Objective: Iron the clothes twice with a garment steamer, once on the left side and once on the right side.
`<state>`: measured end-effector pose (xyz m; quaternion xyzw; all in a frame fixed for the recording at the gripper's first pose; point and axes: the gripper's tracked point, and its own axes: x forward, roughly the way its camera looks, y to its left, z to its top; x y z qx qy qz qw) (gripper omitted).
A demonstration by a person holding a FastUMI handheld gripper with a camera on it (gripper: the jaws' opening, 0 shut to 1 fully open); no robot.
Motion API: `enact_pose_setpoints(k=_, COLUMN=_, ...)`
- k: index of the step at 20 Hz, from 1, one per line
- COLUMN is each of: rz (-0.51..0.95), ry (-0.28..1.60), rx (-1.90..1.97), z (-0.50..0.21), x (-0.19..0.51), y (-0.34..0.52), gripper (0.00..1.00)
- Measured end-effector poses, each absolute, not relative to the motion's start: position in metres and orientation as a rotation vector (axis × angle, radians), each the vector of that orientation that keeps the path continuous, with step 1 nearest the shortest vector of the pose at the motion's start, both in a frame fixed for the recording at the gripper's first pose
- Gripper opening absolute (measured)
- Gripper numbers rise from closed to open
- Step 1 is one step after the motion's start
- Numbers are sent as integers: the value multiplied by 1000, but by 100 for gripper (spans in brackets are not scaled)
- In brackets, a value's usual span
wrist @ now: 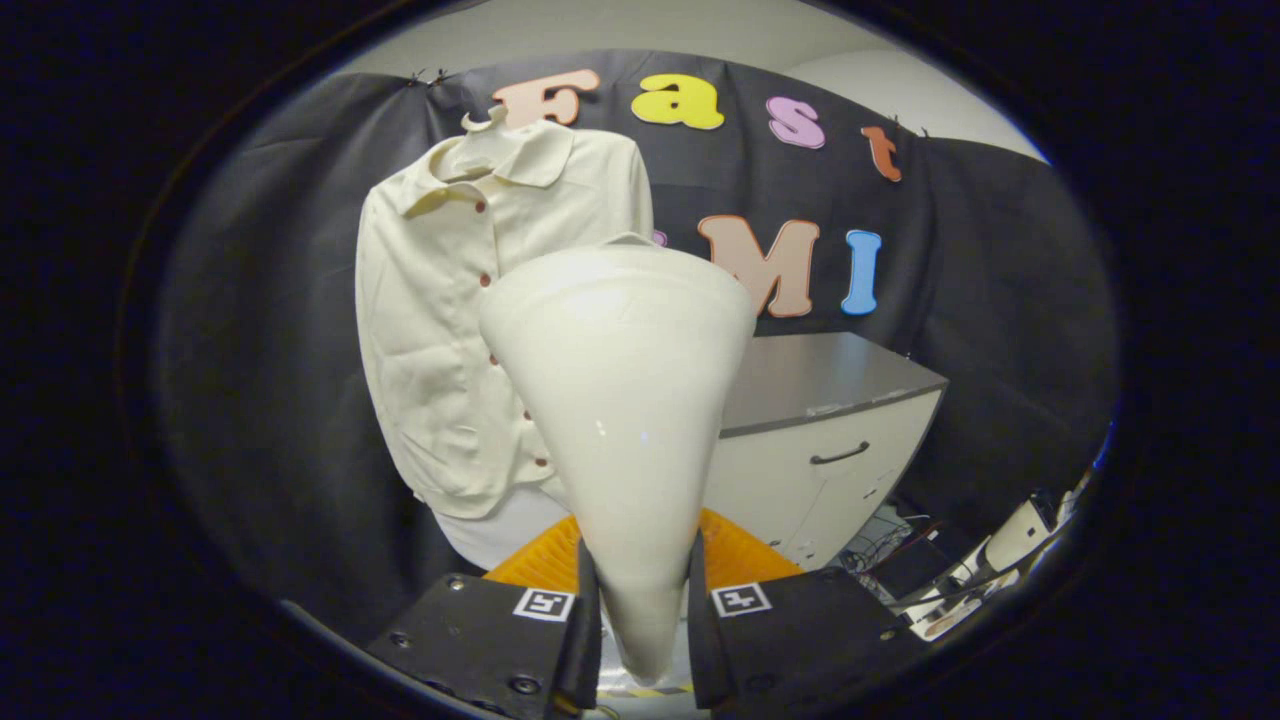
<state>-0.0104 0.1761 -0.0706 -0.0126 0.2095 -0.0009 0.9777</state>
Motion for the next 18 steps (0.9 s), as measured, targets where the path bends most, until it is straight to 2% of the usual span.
enact_pose_setpoints(k=9, rz=51, ry=286, rx=10, z=-3, x=-50, y=137, gripper=35)
enact_pose_setpoints(k=18, rz=78, ry=226, rx=4, z=19, x=-56, y=99, gripper=35)
